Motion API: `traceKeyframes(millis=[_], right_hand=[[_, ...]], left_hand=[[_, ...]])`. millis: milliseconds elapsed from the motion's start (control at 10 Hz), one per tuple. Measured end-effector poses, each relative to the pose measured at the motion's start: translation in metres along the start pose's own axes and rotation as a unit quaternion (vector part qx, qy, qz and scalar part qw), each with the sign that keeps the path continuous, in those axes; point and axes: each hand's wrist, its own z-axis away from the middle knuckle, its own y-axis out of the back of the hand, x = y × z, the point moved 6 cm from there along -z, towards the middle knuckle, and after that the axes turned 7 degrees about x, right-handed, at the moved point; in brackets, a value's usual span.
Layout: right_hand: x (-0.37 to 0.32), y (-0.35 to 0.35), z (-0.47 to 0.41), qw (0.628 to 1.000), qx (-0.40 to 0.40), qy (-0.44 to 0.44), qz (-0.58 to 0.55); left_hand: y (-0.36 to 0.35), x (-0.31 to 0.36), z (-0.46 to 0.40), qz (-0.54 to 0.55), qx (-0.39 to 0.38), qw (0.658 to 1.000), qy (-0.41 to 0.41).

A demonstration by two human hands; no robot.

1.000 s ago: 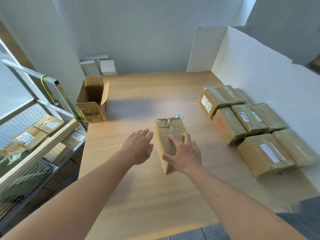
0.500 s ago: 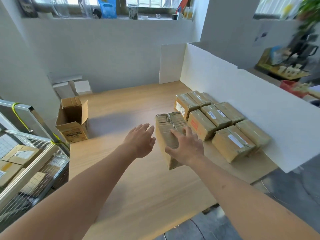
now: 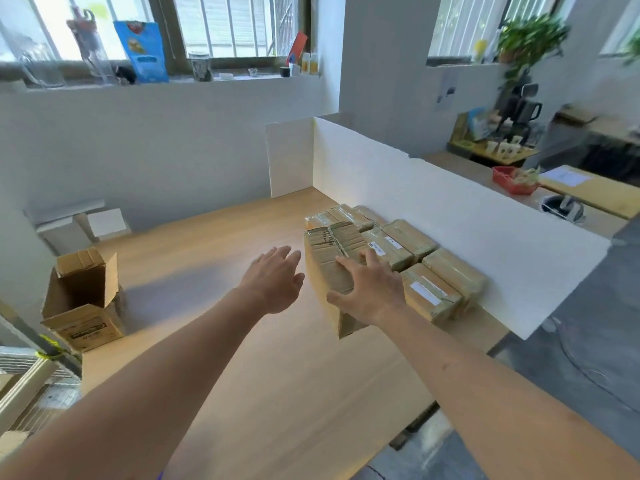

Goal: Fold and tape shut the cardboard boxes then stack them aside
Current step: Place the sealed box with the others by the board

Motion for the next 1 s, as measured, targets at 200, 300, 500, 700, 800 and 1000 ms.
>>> traceKeyframes(millis=[200,300,500,700,800,1000], right_hand=[[0.056,0.004,-0.061,1.0,-0.001,0.019,-0.008],[0.083,0.003,-0.096,0.999,-0.01,0.04,-0.012],[0.126,-0.001,-0.155,0.995,-0.027,0.091,-0.021],[0.139,-0.022,-0.198,0.993,-0.043,0.106,-0.038],[0.132,-0.04,-0.22,0.992,-0.051,0.109,-0.048],[0.102,-0.083,-0.258,0.99,-0.064,0.114,-0.057]], left_hand=[[-0.009,0.035,-0.065,-0.003,0.011,0.999,0.032],[-0.019,0.052,-0.096,0.001,0.008,0.998,0.067],[-0.039,0.081,-0.146,0.004,0.004,0.994,0.113],[-0.051,0.073,-0.188,0.001,-0.001,0.989,0.146],[-0.059,0.059,-0.205,0.0,-0.005,0.987,0.16],[-0.084,0.016,-0.235,0.009,-0.022,0.984,0.175]])
